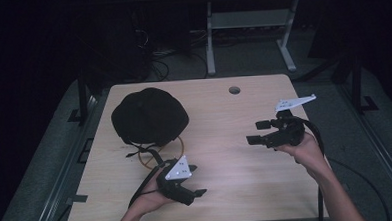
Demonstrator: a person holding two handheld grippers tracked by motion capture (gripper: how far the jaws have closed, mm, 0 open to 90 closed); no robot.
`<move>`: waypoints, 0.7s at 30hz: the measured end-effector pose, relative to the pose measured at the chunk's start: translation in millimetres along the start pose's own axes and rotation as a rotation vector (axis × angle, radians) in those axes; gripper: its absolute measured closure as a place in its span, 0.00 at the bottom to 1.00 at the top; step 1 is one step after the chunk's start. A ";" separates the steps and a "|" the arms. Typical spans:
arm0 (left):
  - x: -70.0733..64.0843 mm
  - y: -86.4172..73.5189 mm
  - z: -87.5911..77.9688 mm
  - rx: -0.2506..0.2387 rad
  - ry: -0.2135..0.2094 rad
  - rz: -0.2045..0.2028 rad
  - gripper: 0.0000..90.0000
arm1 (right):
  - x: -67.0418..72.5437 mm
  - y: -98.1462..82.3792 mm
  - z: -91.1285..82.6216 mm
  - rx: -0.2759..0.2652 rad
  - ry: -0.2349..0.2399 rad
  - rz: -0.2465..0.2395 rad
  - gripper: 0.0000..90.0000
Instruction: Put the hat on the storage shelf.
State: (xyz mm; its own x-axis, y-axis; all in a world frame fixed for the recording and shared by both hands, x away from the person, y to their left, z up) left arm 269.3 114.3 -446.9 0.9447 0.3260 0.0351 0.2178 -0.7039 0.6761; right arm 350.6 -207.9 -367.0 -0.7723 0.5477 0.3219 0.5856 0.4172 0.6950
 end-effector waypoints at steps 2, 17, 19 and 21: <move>0.0 0.2 0.2 -0.001 0.003 0.001 0.24 | -0.7 -3.7 -1.1 -0.003 0.000 0.006 0.20; 1.8 -0.4 1.1 -0.003 0.017 -0.017 0.24 | -5.2 -41.1 -6.0 -0.008 0.009 0.047 0.20; 1.7 -0.8 1.2 0.003 0.015 -0.020 0.24 | -6.4 -46.1 -6.9 -0.016 0.012 0.052 0.20; 1.6 -0.9 1.1 0.003 0.015 -0.021 0.24 | -6.9 -48.5 -7.3 -0.014 0.010 0.053 0.20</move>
State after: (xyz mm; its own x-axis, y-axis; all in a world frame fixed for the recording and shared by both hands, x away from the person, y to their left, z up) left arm 270.9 114.8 -448.2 0.9361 0.3503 0.0319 0.2384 -0.6984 0.6748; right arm 325.7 -237.2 -398.3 -0.7430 0.5613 0.3647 0.6220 0.3777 0.6859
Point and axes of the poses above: each handheld gripper's, and its own axes: z roughly forward along the jaws, y roughly out of its top, x roughly to its left, the point moved 2 cm from there along z, roughly forward along the jaws, and after that the axes turned 8 degrees about x, right-handed, at the moved point
